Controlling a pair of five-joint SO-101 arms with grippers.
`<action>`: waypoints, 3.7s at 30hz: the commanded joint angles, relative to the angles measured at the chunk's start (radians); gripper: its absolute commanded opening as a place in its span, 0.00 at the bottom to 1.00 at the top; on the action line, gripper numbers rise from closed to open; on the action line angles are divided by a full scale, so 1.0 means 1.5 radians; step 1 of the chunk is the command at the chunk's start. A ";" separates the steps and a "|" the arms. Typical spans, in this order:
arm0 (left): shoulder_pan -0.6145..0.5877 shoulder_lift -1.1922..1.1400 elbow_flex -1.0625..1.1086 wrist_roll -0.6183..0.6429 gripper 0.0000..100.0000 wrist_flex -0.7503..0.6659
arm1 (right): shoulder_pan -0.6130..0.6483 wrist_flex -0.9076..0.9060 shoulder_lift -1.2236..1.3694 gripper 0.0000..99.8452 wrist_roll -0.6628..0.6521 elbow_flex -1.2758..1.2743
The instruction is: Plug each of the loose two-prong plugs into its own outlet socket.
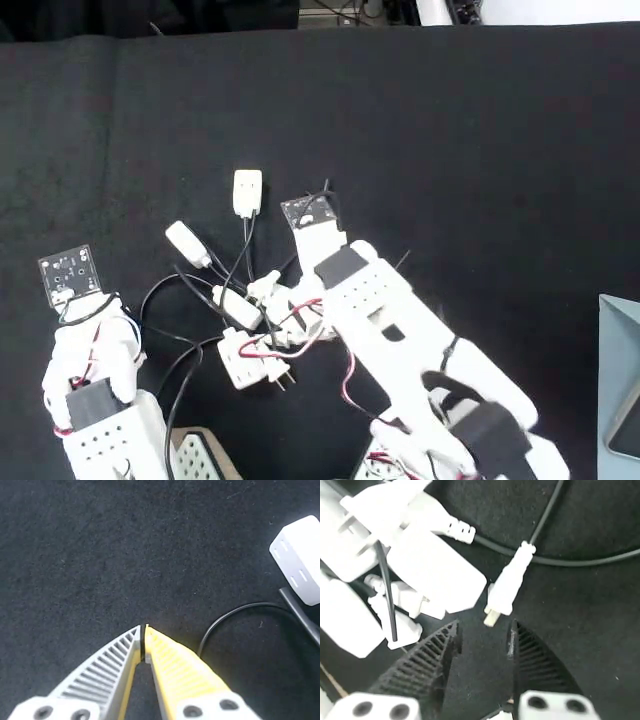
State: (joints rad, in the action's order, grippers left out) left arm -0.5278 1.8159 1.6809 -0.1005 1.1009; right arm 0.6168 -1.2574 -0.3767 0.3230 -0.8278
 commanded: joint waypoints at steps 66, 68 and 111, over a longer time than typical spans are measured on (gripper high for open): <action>-0.012 0.003 0.012 -0.003 0.03 -0.006 | -0.135 -0.002 0.189 0.01 0.004 0.130; -0.012 0.003 0.012 -0.003 0.03 -0.006 | -0.127 -0.007 0.194 0.01 0.006 0.128; -0.005 0.005 -0.074 0.043 0.03 -0.204 | 0.003 -0.041 -0.453 0.01 -0.138 0.062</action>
State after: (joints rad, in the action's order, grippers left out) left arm -0.5370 1.8144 1.6533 -0.0913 0.8938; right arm 0.5462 -1.3172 -0.9306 0.1220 -0.7142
